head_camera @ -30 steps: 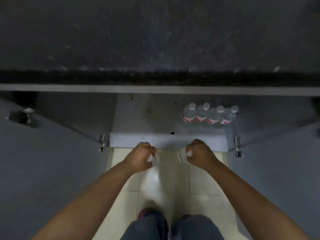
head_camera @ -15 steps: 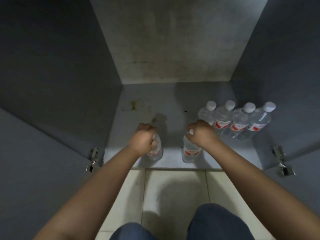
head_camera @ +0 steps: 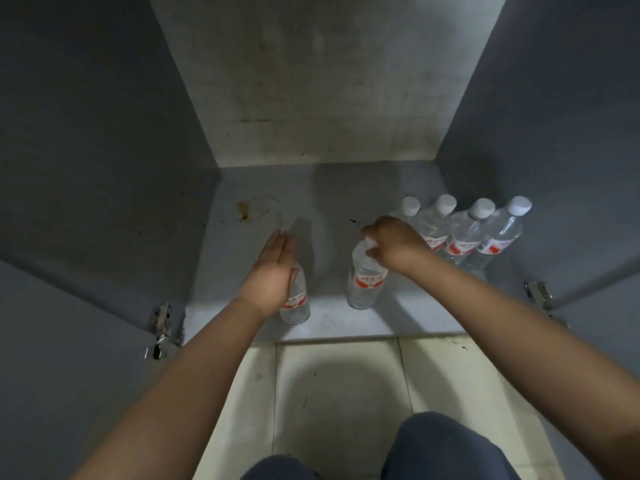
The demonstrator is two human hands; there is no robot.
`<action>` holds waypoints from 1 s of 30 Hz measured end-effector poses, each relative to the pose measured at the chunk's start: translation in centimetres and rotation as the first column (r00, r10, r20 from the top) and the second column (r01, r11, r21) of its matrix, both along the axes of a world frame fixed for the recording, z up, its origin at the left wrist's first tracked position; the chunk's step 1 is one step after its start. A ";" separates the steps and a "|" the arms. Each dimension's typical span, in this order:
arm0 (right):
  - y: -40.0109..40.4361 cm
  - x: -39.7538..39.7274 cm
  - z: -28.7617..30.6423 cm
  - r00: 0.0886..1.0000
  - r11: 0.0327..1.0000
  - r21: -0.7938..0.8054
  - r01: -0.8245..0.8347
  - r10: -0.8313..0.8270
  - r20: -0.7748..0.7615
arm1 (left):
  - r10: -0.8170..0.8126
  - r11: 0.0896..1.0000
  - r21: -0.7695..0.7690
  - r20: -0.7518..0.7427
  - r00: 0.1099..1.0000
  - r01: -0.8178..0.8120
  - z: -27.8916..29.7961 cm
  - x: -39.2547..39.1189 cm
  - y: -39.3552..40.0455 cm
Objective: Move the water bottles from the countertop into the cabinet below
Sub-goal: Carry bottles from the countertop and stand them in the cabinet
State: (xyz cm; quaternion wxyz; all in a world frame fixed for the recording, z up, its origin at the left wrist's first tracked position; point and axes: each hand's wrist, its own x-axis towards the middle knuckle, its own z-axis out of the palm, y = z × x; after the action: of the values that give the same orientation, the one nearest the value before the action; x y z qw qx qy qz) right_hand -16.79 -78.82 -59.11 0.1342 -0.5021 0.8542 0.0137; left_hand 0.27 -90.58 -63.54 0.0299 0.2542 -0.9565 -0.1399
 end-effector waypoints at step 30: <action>-1.9 -3.6 -3.1 0.999 0.983 -0.180 0.021 -0.014 0.041 | -0.215 0.968 -0.106 0.118 0.969 0.228 1.5 -6.8 -0.8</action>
State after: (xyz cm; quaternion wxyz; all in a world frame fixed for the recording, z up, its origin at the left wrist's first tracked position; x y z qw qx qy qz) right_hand -20.37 -80.72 -62.21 0.1051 -0.5050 0.8534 -0.0749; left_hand -6.51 -91.38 -62.01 -0.0212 0.1504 -0.9858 -0.0715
